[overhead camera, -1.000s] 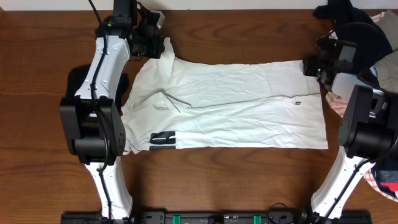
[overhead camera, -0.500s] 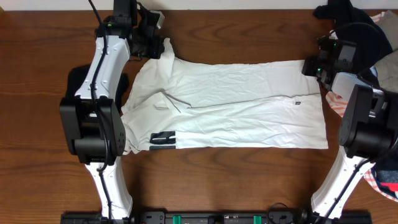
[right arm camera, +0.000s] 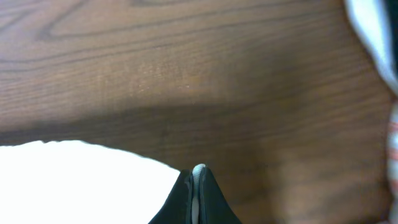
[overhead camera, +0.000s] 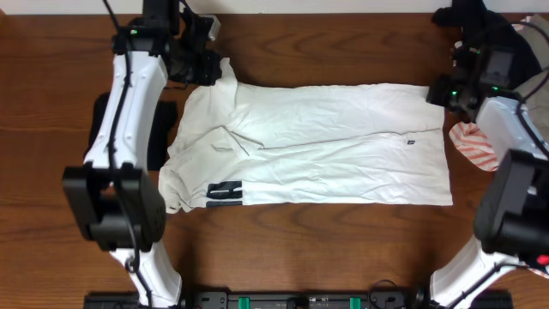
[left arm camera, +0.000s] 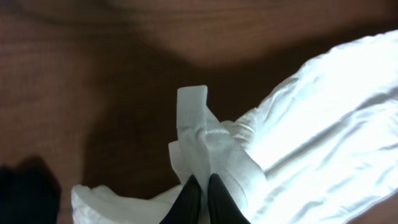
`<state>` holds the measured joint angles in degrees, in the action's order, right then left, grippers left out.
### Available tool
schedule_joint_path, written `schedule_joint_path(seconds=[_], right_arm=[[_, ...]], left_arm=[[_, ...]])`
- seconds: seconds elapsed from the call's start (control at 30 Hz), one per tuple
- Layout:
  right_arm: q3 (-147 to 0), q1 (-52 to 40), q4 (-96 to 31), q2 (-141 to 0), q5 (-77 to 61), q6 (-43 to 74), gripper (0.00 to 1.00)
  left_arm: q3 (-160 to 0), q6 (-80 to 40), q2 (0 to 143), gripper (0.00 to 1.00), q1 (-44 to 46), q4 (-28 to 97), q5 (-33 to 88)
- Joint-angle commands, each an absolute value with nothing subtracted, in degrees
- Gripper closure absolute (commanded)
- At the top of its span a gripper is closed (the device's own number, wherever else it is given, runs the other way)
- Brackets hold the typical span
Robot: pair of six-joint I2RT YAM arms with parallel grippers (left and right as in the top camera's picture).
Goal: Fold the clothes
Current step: 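Fold the shirt's top edge down toward the bottom edge with both grippers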
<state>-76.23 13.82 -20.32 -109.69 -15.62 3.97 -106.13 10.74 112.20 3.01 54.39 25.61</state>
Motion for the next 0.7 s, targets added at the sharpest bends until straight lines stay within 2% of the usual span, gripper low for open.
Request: schedule_joint_path(seconds=[0.0, 0.33, 0.67], right_arm=[[-76.05, 16.03, -23.51, -106.39, -14.74, 4.67, 0.99], [-76.05, 19.55, -33.87, -104.55, -11.97, 4.62, 0.99], [-76.05, 20.18, -38.72, -104.55, -12.01, 3.99, 0.99]], left_arm=[[-106.85, 10.22, 110.13, 0.94, 2.94, 58.15, 26.41], [-106.83, 10.24, 110.0, 0.94, 1.72, 68.73, 26.35], [-106.69, 10.24, 110.02, 0.94, 0.93, 80.16, 26.28]])
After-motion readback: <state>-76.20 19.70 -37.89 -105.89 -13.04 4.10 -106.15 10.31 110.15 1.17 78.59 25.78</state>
